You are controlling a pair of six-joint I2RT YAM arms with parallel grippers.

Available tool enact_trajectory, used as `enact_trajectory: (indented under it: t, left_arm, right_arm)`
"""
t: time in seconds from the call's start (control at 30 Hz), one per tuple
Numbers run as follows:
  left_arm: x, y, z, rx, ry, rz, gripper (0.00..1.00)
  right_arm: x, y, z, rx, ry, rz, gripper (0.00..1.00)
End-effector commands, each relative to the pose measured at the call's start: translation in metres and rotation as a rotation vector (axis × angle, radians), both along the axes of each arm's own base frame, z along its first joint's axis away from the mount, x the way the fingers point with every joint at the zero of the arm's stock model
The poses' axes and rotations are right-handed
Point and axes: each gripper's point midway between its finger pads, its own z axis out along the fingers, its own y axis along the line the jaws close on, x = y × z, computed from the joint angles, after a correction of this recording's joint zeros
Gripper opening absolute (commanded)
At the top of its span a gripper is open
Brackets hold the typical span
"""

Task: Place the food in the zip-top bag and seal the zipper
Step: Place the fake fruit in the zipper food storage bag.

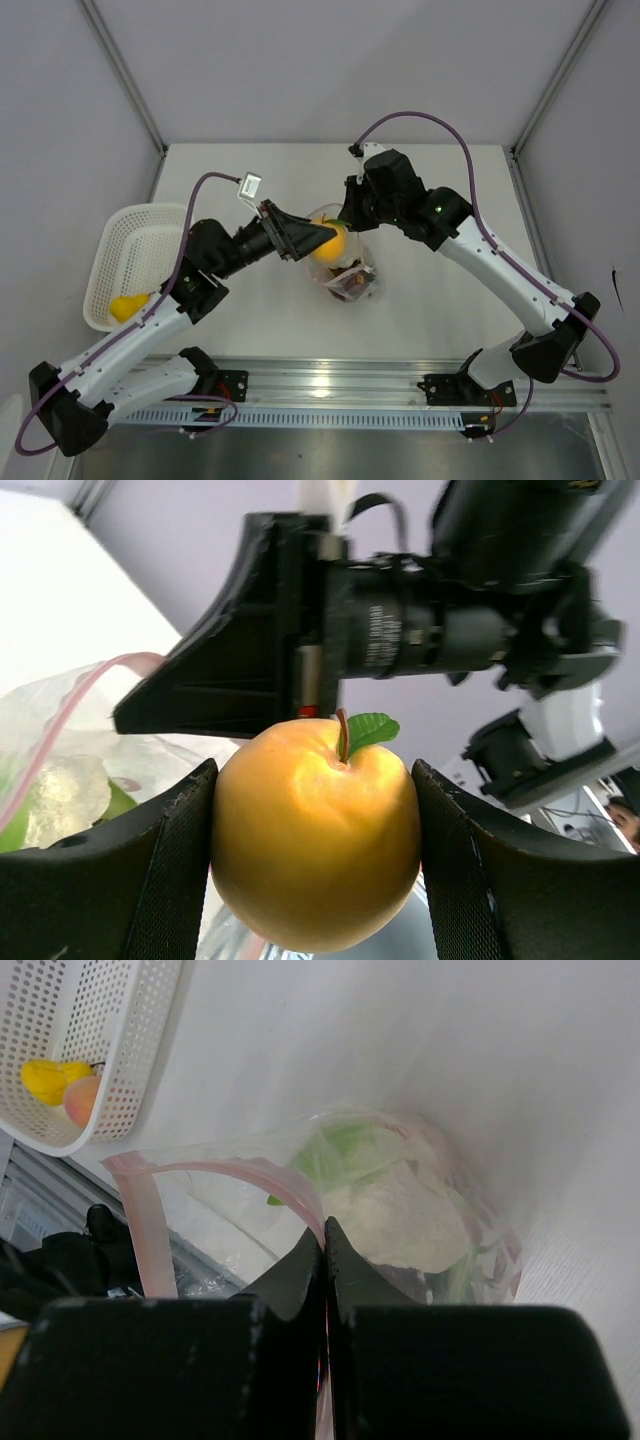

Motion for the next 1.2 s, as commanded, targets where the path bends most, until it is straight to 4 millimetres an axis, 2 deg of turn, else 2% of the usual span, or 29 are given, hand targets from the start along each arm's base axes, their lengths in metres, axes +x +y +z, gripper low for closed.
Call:
enact_trajectory:
  t: [0.0, 0.1, 0.17, 0.27, 0.37, 0.4, 0.43, 0.47, 0.57, 0.6, 0.67, 0.8, 0.83, 1.0, 1.07, 1.1, 1.13, 1.17]
  left_arm:
    - [0.014, -0.009, -0.014, 0.039, -0.026, 0.058, 0.06]
    - [0.025, -0.012, -0.032, 0.093, 0.004, 0.103, 0.09]
    - [0.026, -0.014, -0.037, 0.098, -0.006, 0.098, 0.13]
    - [0.031, -0.017, -0.047, 0.129, 0.026, 0.107, 0.24]
    - [0.032, -0.019, -0.052, 0.148, 0.037, 0.098, 0.50]
    - [0.029, -0.022, -0.049, 0.144, 0.030, 0.077, 0.76]
    - [0.029, -0.024, -0.054, 0.157, 0.038, 0.067, 0.87]
    - [0.028, -0.026, -0.053, 0.161, 0.037, 0.058, 0.92]
    - [0.021, -0.027, -0.055, 0.175, 0.023, 0.021, 0.95]
    - [0.019, -0.025, -0.054, 0.182, 0.005, 0.021, 0.99]
    - [0.013, -0.017, -0.050, 0.191, -0.020, 0.033, 0.99]
    - [0.006, 0.007, -0.031, 0.236, -0.084, 0.103, 0.99]
    - [0.005, 0.013, -0.032, 0.257, -0.075, 0.123, 1.00]
    - [-0.008, 0.063, -0.018, 0.270, -0.071, 0.280, 0.98]
    - [0.006, 0.096, -0.025, 0.286, -0.012, 0.467, 0.97]
    - [0.006, 0.113, -0.040, 0.334, 0.056, 0.534, 0.97]
    - [0.010, 0.126, -0.050, 0.375, 0.091, 0.602, 0.97]
    - [0.019, 0.148, -0.055, 0.418, 0.120, 0.717, 0.99]
  right_arm:
    - [-0.007, 0.008, 0.042, 0.120, -0.053, 0.028, 0.00]
    - [-0.008, 0.009, 0.044, 0.129, -0.055, 0.032, 0.00]
    - [-0.009, 0.008, 0.047, 0.133, -0.059, 0.032, 0.00]
    - [-0.011, 0.007, 0.049, 0.136, -0.062, 0.031, 0.00]
    - [-0.010, 0.006, 0.049, 0.134, -0.065, 0.028, 0.00]
    - [-0.010, 0.005, 0.050, 0.135, -0.068, 0.029, 0.00]
    - [-0.010, 0.005, 0.050, 0.134, -0.069, 0.029, 0.00]
    - [-0.009, 0.005, 0.050, 0.135, -0.070, 0.028, 0.00]
    - [-0.008, 0.005, 0.048, 0.129, -0.068, 0.028, 0.00]
    - [-0.008, 0.005, 0.048, 0.129, -0.068, 0.026, 0.00]
    - [-0.008, 0.004, 0.046, 0.125, -0.068, 0.026, 0.00]
    - [-0.007, 0.001, 0.042, 0.115, -0.065, 0.023, 0.00]
    - [-0.007, 0.000, 0.042, 0.116, -0.066, 0.021, 0.00]
    - [-0.007, -0.001, 0.039, 0.112, -0.068, 0.022, 0.00]
    - [-0.006, -0.002, 0.038, 0.109, -0.068, 0.018, 0.00]
    - [-0.006, -0.002, 0.038, 0.107, -0.070, 0.021, 0.00]
    - [-0.006, -0.002, 0.037, 0.106, -0.071, 0.021, 0.00]
    - [-0.005, -0.002, 0.036, 0.104, -0.069, 0.021, 0.00]
